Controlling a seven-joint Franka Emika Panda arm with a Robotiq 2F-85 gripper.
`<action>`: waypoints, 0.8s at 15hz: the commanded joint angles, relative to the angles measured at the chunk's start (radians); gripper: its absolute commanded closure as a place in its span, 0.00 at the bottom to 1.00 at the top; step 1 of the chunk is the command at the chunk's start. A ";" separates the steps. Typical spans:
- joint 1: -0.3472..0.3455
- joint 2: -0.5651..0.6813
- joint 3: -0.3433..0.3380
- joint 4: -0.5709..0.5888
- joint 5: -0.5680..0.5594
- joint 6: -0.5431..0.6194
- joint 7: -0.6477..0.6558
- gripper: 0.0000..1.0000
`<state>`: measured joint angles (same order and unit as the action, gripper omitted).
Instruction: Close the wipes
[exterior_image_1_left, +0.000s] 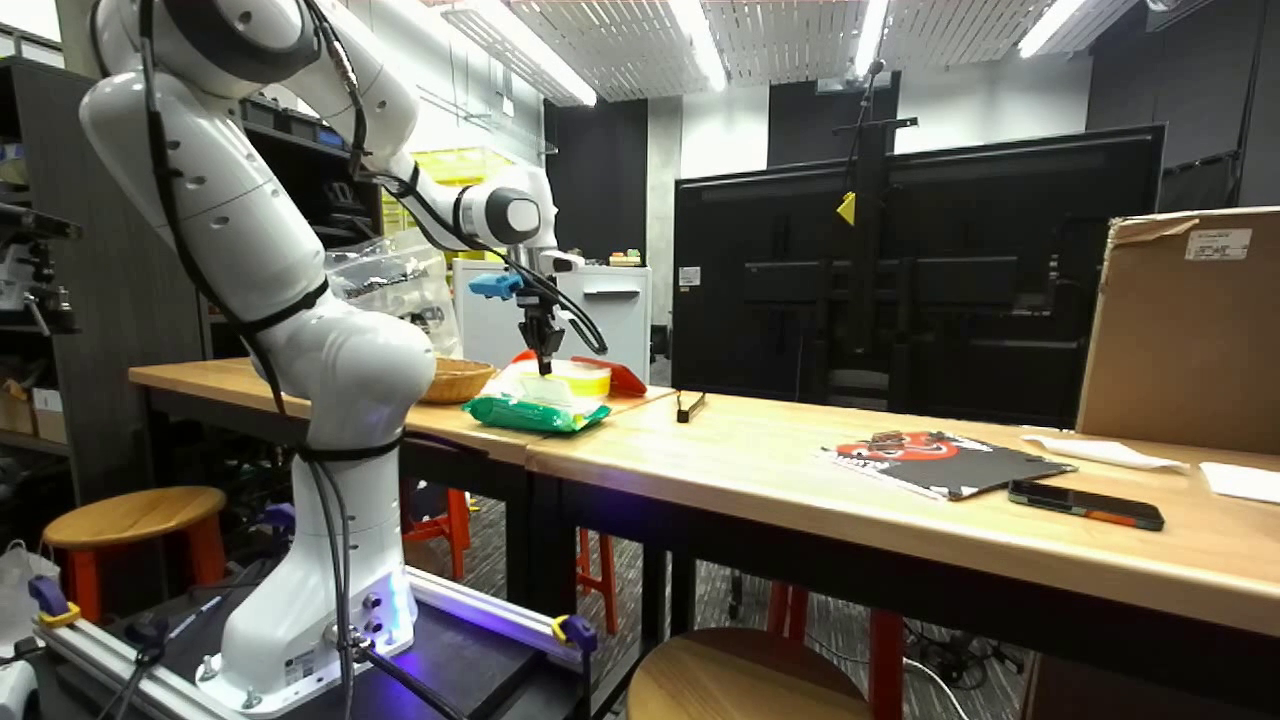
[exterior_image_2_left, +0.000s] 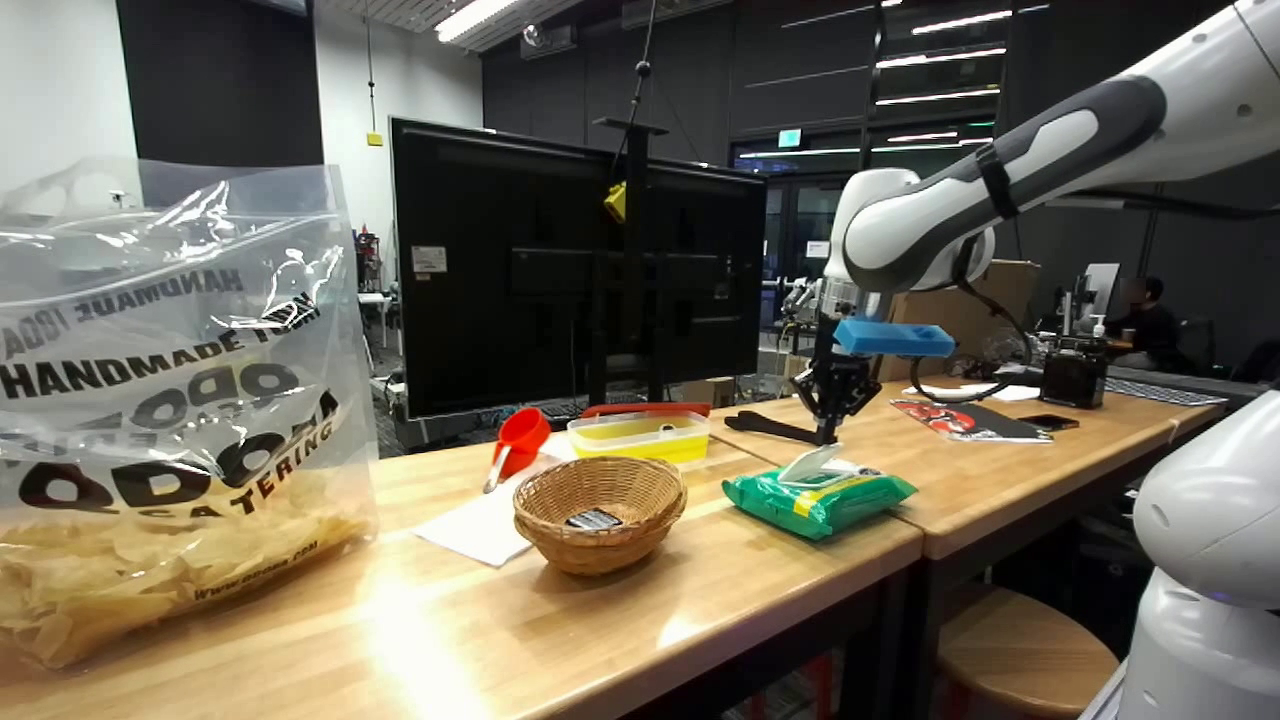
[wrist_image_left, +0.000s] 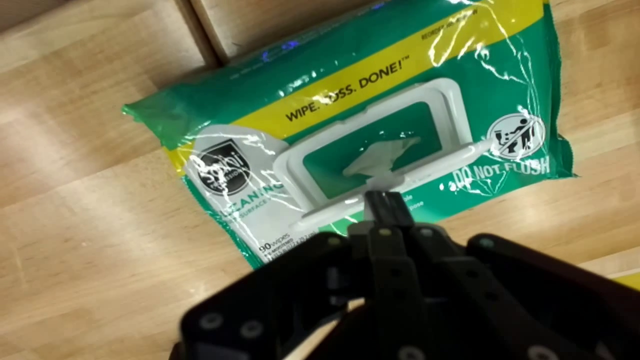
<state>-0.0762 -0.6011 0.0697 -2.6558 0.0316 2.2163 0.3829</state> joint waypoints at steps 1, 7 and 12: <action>-0.003 -0.032 0.000 -0.018 -0.002 0.023 -0.025 1.00; 0.000 -0.009 -0.029 -0.013 0.033 0.009 -0.050 1.00; -0.003 0.017 -0.059 -0.011 0.065 -0.037 -0.055 1.00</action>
<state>-0.0760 -0.6039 0.0335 -2.6708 0.0622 2.2174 0.3568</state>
